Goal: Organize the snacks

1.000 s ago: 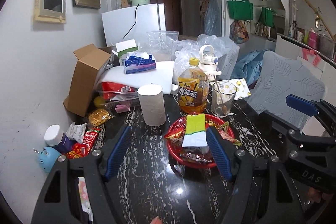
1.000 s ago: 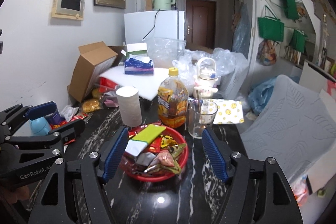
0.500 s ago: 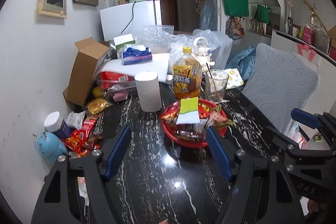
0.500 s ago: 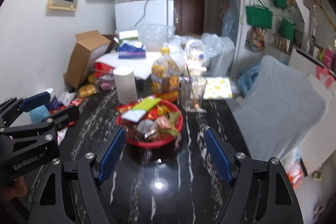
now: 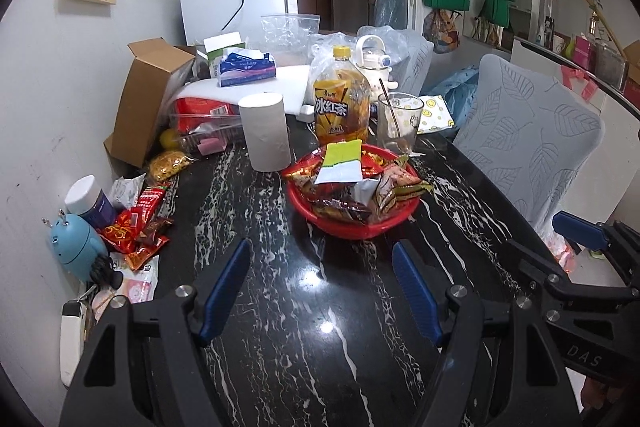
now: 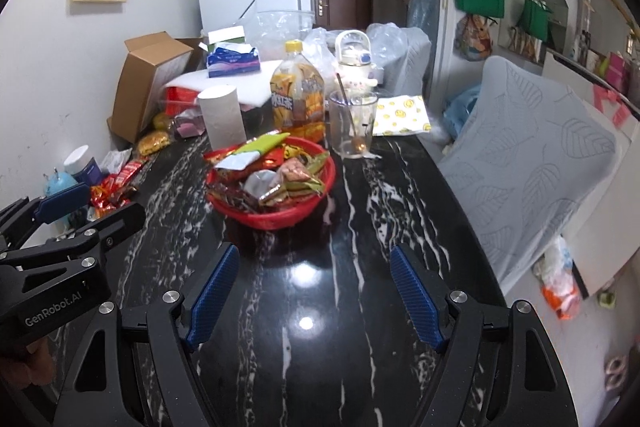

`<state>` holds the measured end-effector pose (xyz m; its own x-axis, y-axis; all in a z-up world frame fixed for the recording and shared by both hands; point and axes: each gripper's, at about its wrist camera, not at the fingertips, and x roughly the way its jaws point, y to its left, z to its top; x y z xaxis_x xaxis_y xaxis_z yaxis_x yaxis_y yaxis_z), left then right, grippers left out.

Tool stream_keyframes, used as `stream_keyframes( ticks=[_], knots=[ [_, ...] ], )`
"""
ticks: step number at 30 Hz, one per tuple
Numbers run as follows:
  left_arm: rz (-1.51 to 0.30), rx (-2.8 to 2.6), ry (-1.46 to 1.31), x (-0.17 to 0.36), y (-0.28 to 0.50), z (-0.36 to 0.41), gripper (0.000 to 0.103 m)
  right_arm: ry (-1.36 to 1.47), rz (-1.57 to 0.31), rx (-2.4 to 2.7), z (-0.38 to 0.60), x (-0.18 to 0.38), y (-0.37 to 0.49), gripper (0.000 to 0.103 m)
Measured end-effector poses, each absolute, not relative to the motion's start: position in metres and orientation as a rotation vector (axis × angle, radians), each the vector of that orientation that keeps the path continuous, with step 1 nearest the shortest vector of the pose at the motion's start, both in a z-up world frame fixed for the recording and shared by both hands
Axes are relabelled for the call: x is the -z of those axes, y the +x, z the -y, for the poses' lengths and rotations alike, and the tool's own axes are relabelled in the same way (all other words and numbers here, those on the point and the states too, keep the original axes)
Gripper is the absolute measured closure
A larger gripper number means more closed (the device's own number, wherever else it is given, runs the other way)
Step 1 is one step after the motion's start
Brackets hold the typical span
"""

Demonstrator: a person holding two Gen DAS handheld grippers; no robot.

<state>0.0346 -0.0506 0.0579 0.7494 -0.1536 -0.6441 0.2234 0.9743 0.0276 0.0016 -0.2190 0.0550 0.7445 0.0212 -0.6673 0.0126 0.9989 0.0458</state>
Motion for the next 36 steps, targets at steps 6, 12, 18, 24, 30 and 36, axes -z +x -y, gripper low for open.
stream_keyframes(
  ticks=[6,12,18,24,30,36],
  knots=[
    [-0.691,0.209,0.110,-0.0580,0.0333,0.0525,0.030,0.056,-0.737,-0.010,0.2222,-0.0527,-0.0008,0.025],
    [-0.687,0.213,0.111,-0.0597,0.0323,0.0537,0.030,0.057,-0.732,-0.022,0.2222,-0.0541,-0.0007,0.025],
    [-0.692,0.216,0.109,-0.0596,0.0326,0.0547,0.030,0.050,-0.731,-0.023,0.2218,-0.0543,-0.0012,0.025],
    [-0.703,0.219,0.104,-0.0585,0.0340,0.0555,0.030,0.049,-0.735,-0.035,0.2212,-0.0543,-0.0004,0.025],
    [-0.700,0.217,0.106,-0.0579,0.0341,0.0566,0.030,0.047,-0.735,-0.036,0.2217,-0.0546,-0.0009,0.025],
    [-0.703,0.211,0.106,-0.0594,0.0353,0.0558,0.030,0.045,-0.738,-0.034,0.2220,-0.0540,0.0003,0.025]
  ],
)
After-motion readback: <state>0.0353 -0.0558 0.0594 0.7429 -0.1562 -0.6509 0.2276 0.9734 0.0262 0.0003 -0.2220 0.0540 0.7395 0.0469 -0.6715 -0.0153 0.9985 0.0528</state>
